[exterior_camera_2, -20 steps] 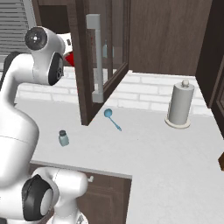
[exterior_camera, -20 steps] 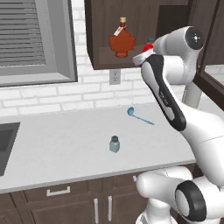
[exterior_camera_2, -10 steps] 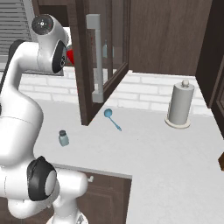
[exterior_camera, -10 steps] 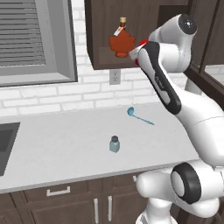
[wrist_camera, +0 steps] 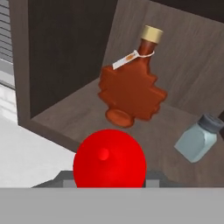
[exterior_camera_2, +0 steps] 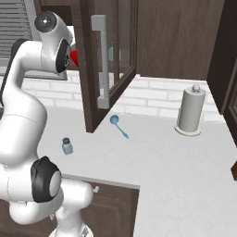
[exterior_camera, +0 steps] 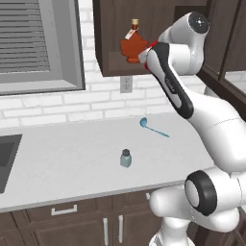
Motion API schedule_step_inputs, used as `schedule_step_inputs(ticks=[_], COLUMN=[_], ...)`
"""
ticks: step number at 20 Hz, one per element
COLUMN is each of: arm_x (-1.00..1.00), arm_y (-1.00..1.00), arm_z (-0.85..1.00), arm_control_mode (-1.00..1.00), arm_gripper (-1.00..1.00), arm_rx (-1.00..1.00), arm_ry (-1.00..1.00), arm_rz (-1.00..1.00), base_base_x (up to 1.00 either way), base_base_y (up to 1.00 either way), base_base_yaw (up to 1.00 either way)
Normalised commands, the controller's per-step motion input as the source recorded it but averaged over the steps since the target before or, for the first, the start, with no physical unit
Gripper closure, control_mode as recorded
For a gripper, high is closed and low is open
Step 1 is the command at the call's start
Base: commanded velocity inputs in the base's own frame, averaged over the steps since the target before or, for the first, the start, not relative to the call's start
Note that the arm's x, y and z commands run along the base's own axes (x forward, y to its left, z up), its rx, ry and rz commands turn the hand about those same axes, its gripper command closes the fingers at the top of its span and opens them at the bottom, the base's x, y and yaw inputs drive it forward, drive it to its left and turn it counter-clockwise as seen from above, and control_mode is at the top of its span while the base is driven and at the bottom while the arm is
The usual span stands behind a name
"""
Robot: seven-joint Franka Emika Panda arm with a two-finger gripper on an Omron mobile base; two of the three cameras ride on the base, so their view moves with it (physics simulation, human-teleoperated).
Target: Put the shaker and condiment bottle from the counter next to their counterparts in the cabinet.
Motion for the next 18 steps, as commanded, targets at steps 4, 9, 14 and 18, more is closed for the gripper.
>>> schedule_step_inputs(ticks=[4,9,14,18], arm_x=[0.17,0.28,0.30,0.29], arm_y=[0.01,0.00,0.00,0.00], arm_z=[0.00,-0.10,-0.09,-0.01], arm_control_mode=[-1.00,-1.00,-1.00,-1.00], arm_gripper=[1.00,1.00,1.00,1.00], arm_rx=[-0.02,-0.03,0.00,0.00], arm_ry=[0.00,0.00,0.00,0.00], arm_rz=[0.00,0.00,0.00,0.00], base_base_x=[0.00,0.00,0.00,0.00], base_base_y=[0.00,0.00,0.00,0.00], base_base_yaw=[0.00,0.00,0.00,0.00])
